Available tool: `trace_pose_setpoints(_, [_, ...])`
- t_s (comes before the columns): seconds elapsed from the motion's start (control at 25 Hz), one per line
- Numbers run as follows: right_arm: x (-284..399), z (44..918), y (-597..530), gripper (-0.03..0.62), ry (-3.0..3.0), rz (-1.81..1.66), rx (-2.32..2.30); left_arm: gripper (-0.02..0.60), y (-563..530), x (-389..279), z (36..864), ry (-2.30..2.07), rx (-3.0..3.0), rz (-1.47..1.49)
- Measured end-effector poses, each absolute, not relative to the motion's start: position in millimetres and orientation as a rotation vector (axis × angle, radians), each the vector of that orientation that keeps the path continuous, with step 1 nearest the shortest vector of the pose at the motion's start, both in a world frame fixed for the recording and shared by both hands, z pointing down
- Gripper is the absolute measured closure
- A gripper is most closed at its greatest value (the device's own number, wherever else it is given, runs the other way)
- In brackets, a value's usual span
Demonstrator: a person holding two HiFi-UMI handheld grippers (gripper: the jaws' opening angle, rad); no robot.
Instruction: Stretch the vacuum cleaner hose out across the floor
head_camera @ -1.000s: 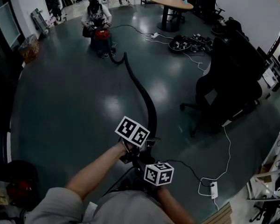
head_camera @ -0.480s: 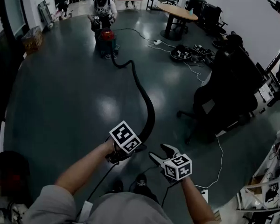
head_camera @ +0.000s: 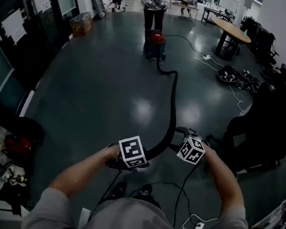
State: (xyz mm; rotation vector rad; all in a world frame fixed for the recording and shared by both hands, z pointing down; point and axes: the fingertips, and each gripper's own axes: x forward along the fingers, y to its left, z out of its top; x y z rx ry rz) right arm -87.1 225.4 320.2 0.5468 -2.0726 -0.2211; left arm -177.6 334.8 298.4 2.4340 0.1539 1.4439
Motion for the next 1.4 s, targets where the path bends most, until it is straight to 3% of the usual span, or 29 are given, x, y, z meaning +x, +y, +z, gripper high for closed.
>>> trace_pose_setpoints(0.2, [-131.5,367.6,202.7,0.296,-2.007,-0.388,0.219,0.376,345.3,-200.9,285.1,0.098,2.449,1.475])
trace_pose_setpoints(0.4, [-152.4,380.2,217.1,0.324,-1.979,-0.288,0.183,0.382,349.7,-232.1,275.3,-0.057,2.429,1.459])
trace_pose_setpoints(0.88, [-157.2,430.6,323.5,0.355,-2.008,0.374,0.599,0.399,365.6,-271.0,308.1,-0.12,2.543,1.637])
trace_pose_setpoints(1.4, [-270.1,512.4,449.2,0.393,-1.956,0.567,0.721,0.397,442.5,-377.5,394.3,0.099,2.617,1.821])
